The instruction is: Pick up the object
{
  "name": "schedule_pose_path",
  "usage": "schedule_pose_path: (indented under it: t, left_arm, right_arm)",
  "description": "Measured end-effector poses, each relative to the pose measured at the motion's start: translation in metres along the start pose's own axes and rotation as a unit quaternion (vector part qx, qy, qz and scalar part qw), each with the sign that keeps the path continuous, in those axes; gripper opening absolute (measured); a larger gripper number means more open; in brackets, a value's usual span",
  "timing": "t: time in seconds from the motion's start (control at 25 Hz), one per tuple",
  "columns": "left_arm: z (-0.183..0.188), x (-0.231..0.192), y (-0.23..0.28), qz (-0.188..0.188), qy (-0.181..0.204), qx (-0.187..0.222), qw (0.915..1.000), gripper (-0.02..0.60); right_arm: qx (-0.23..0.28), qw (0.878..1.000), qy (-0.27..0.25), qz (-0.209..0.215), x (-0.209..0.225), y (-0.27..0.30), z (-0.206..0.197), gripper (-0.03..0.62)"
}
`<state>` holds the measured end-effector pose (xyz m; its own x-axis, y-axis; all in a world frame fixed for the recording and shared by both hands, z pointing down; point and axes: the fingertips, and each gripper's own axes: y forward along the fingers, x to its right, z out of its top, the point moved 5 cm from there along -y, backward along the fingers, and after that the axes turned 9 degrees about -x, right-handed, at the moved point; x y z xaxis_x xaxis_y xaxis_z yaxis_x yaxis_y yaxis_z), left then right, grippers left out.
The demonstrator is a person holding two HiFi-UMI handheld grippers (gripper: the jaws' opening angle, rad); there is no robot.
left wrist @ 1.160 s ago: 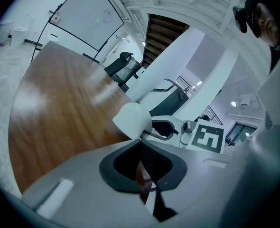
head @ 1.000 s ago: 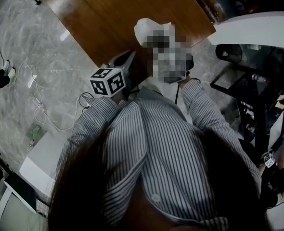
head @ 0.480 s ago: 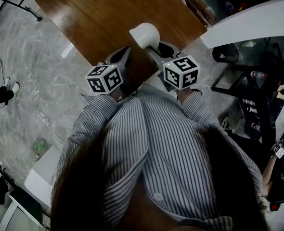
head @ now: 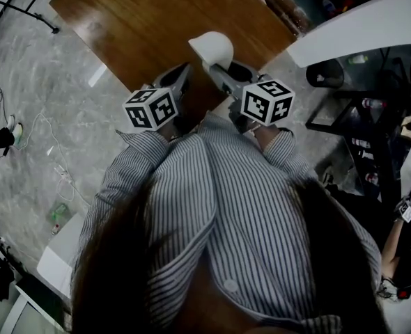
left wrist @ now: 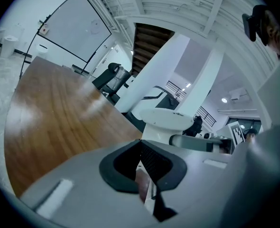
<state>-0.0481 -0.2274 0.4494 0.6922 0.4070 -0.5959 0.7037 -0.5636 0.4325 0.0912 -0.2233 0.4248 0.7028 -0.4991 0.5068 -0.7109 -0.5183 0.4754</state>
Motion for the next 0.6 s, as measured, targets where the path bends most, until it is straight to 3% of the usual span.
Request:
schedule_pose_path:
  t: [0.6]
  left_arm:
    - [-0.0063, 0.004, 0.0015, -0.001, 0.007, -0.016, 0.9999, 0.003]
  right_arm:
    - [0.009, 1.0, 0.016, -0.004, 0.0008, -0.0045, -0.0023, 0.129]
